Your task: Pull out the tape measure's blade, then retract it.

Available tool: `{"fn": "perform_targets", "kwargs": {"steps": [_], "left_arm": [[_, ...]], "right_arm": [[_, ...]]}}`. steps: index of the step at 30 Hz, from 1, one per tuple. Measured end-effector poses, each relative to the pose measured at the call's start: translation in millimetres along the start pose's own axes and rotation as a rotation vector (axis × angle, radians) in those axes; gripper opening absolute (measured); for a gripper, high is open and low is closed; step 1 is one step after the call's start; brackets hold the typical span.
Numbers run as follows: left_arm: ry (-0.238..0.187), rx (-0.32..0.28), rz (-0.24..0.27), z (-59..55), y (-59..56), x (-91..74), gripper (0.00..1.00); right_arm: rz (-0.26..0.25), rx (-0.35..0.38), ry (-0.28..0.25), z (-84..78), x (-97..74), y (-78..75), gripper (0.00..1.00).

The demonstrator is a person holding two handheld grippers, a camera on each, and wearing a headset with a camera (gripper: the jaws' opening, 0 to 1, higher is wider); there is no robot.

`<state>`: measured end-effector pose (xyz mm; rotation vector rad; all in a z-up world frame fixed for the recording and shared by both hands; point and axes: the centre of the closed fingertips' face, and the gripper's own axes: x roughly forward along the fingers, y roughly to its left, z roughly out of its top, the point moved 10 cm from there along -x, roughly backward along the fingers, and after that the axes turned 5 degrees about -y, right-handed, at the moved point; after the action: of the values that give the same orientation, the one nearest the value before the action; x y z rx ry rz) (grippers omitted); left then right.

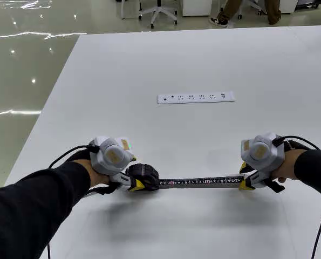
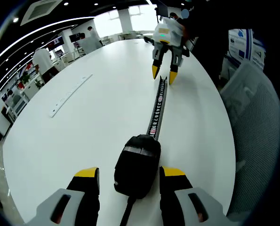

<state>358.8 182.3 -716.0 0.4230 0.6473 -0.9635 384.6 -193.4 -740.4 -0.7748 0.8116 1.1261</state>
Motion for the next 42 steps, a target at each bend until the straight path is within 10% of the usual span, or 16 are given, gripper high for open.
{"fn": "perform_targets", "kwargs": {"steps": [8,14,24,31,42], "left_arm": [[-0.128,-0.321,0.120,-35.8,2.7,-38.3,0.86],[-0.202,-0.406,0.205,-58.3,-7.7,-71.5,1.00],[-0.320,-0.439,0.316,-80.5,-41.0,-127.9,1.00],[-0.375,-0.351,0.357,-83.4,-58.5,-151.9,1.00],[-0.333,-0.338,0.388,-95.8,-86.5,-177.0,1.00]], "right_arm": [[-0.122,0.223,-0.155,-21.8,-25.7,19.9,0.50],[-0.227,0.254,-0.209,-30.8,-51.1,46.3,0.62],[-0.293,0.408,-0.332,-49.9,-88.3,94.4,0.86],[-0.401,0.437,-0.391,-68.3,-112.7,127.2,1.00],[-0.410,0.497,-0.386,-93.3,-147.4,152.3,1.00]]}}
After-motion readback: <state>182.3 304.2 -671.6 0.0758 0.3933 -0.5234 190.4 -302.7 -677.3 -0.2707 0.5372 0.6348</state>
